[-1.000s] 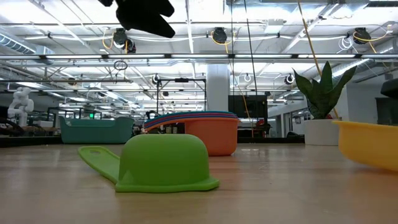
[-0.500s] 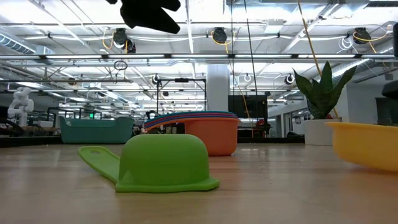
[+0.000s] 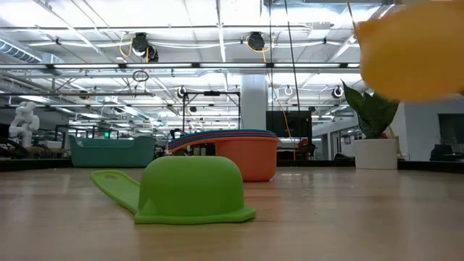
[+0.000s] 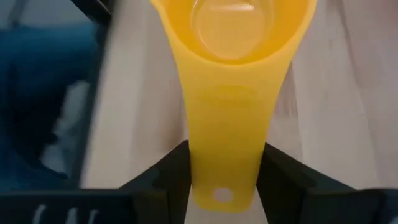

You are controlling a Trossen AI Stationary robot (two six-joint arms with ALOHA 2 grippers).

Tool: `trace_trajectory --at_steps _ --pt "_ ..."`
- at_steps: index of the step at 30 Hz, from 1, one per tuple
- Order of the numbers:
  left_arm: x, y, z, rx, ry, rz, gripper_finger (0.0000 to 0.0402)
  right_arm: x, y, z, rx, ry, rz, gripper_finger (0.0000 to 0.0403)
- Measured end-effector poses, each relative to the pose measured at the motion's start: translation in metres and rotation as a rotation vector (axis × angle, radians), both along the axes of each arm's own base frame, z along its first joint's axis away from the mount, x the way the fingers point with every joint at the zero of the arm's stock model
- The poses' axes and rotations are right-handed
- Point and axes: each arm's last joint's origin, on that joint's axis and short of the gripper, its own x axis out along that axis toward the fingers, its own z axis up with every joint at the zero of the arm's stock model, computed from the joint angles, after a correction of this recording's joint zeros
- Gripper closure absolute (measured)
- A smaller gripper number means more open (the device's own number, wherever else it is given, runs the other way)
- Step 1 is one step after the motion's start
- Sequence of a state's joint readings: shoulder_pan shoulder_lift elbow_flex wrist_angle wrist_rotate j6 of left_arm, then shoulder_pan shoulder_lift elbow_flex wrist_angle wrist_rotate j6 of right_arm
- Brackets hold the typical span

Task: Nest measuring cups in basket
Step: Stack the yellow measuring cup on top of the light blue measuring cup

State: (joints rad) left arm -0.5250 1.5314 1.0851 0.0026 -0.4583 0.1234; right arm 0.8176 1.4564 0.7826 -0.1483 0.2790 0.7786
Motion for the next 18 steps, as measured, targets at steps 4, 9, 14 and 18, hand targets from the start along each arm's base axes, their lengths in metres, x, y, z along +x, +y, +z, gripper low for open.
trace_trajectory --at_steps 4,9,14,18 --pt "-0.006 -0.016 0.007 0.109 -0.080 -0.070 0.0128 0.007 -0.006 0.017 0.045 -0.095 0.030 0.0270" --pt "-0.014 -0.030 0.012 0.239 -0.138 -0.142 0.0167 0.020 -0.013 0.029 0.073 -0.191 0.107 0.0274" --pt "-0.013 -0.037 0.008 0.292 -0.156 -0.168 0.0198 0.033 -0.019 0.037 0.120 -0.274 0.149 0.0264" --pt "-0.003 -0.045 -0.003 0.362 -0.195 -0.193 0.0211 0.038 -0.023 0.039 0.134 -0.302 0.125 0.0267"
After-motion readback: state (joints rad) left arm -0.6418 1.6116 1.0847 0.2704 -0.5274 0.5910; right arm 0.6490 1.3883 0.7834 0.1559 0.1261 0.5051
